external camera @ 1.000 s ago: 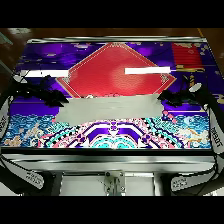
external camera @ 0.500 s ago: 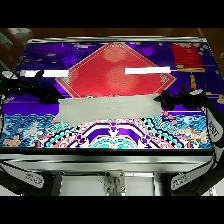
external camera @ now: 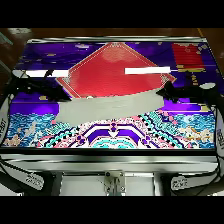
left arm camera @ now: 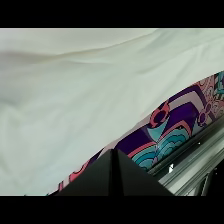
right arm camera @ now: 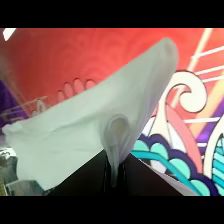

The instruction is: Fold the shirts.

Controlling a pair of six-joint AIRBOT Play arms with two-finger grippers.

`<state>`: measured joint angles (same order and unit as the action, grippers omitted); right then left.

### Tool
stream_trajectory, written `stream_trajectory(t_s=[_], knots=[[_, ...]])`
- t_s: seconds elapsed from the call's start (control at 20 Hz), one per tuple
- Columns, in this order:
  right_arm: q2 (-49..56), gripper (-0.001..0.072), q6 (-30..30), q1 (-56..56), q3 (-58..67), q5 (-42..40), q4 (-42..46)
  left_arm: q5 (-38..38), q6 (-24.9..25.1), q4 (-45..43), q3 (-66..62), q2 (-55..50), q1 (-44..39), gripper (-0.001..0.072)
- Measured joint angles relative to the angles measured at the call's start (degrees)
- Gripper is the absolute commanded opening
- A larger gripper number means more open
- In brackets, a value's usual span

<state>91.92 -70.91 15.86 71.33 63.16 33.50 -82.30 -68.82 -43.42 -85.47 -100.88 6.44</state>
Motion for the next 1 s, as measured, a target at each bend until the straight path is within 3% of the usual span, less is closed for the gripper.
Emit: stream_trajectory(t_s=[0.25,0.55,0.8,1.0], knots=[[-14.1,0.0066,-4.7,0.0,0.0,8.6,0.1,14.8,0.1,5.1,4.5,-0.1,-15.3,0.004],[-27.4,0.0066,-12.0,0.0,0.0,13.4,1.6,31.0,-0.3,15.4,5.6,-1.8,-31.8,0.0039],[-32.0,0.0066,-15.0,0.0,0.0,14.5,2.7,35.0,-2.0,27.4,4.3,-8.1,-43.0,0.0039],[-32.9,0.0066,-15.5,0.0,0.0,14.8,2.7,36.3,-1.4,32.0,3.4,-9.9,-44.3,0.0037]])
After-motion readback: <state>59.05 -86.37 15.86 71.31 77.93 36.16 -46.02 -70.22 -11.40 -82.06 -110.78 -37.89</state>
